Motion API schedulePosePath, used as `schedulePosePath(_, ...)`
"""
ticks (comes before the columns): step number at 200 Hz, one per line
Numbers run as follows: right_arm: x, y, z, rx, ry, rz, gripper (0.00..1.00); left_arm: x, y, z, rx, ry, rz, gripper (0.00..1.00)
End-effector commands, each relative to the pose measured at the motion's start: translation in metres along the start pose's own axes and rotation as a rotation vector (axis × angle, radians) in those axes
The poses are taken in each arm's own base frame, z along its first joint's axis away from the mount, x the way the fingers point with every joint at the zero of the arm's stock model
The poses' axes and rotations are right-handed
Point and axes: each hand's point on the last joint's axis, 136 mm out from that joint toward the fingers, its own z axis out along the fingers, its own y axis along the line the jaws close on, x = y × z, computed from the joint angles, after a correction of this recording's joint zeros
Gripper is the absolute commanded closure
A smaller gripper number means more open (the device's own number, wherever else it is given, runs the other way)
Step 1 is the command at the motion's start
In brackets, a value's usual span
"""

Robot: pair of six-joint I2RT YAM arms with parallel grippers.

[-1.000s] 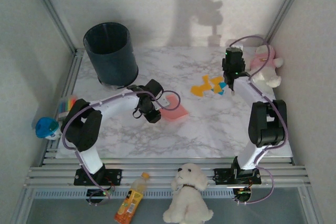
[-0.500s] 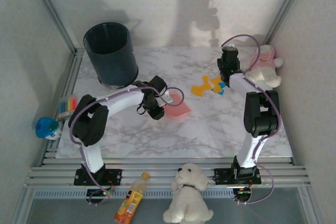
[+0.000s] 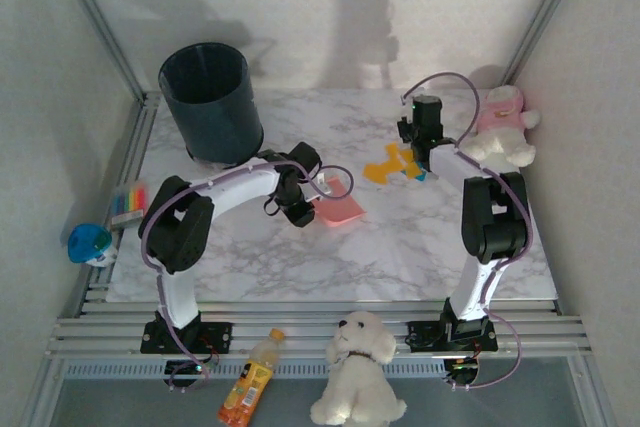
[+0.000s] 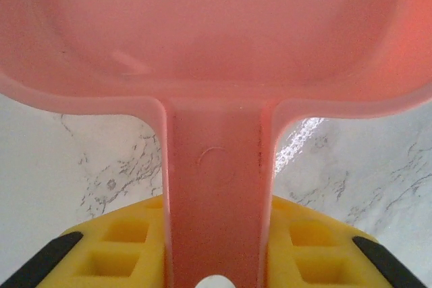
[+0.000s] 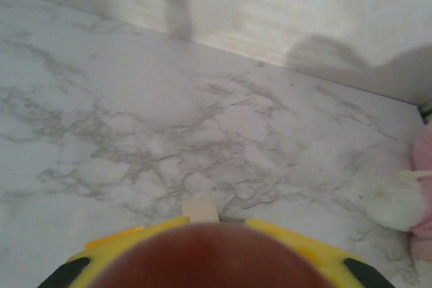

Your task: Sweep away the paper scraps from the table

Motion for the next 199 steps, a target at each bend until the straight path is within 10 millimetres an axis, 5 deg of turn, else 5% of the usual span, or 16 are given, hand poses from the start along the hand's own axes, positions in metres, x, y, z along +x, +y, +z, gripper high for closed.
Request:
schedulePosePath(1,0.000,0.021,-0.016,-0.080,-0.004,-0.023,1.00,0.001,0.001,0.001,-0.009,0.036,0.026,1.00)
schedulePosePath(199,0.003,0.141,-0.116,-0.367,-0.039,-0.123,1.00,-0.005,0.010,0.003,-0.043,0.062,0.058,1.00)
